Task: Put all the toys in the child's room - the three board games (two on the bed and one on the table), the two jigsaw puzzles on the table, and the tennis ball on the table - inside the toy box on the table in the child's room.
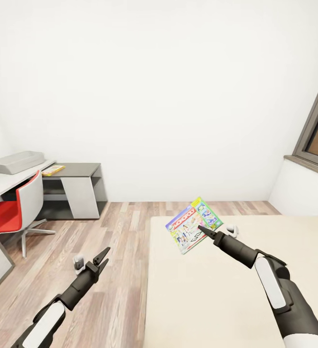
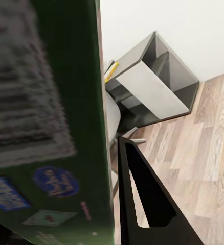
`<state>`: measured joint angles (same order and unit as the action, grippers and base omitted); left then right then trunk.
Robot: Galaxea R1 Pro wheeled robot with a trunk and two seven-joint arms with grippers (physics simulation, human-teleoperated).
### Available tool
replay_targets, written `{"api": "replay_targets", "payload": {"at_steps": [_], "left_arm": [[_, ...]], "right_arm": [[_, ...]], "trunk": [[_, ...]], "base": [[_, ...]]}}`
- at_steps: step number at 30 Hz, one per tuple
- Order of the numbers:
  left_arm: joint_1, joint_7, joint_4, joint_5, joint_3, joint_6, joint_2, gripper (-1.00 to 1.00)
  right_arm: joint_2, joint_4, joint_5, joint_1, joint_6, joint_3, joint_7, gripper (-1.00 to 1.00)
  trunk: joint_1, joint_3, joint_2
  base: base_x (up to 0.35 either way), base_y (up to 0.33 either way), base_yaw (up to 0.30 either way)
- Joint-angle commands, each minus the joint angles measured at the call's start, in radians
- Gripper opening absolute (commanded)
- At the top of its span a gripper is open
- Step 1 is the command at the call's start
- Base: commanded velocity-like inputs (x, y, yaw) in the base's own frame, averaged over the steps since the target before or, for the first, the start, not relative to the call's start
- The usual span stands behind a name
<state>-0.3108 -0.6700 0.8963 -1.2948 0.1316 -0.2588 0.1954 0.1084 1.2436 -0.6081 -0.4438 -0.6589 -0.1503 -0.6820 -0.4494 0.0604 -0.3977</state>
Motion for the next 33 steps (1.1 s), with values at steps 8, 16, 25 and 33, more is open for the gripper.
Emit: {"api": "replay_targets", "payload": {"at_steps": [8,16,25,33], "left_arm": [[-0.001,-0.002,0.0,-0.011,0.002,-0.008,0.001,1.0],[-0.001,-0.002,0.0,-0.011,0.002,-0.008,0.001,1.0],[-0.001,-0.002,0.0,-0.011,0.003,-0.008,0.001,1.0],[-0.001,-0.002,0.0,-0.011,0.002,-0.008,0.001,1.0]], "right_arm": [[0.0,0.0,-0.009,-0.001,-0.008,-0.001,-0.002,-1.0],[0.0,0.0,-0.009,-0.001,-0.008,-0.002,-0.002,-1.0],[0.001,0.0,-0.009,-0.001,-0.008,-0.002,-0.003,-1.0],[0.0,0.0,-0.009,-0.001,-0.008,-0.002,-0.002,-1.0]], "trunk": [[-0.001,0.002,-0.002],[-0.001,0.002,-0.002],[-0.001,0.002,-0.002],[-0.001,0.002,-0.002]], "base": [[0.0,0.244,0.0],[0.0,0.244,0.0],[0.0,0.244,0.0],[0.0,0.243,0.0]]}}
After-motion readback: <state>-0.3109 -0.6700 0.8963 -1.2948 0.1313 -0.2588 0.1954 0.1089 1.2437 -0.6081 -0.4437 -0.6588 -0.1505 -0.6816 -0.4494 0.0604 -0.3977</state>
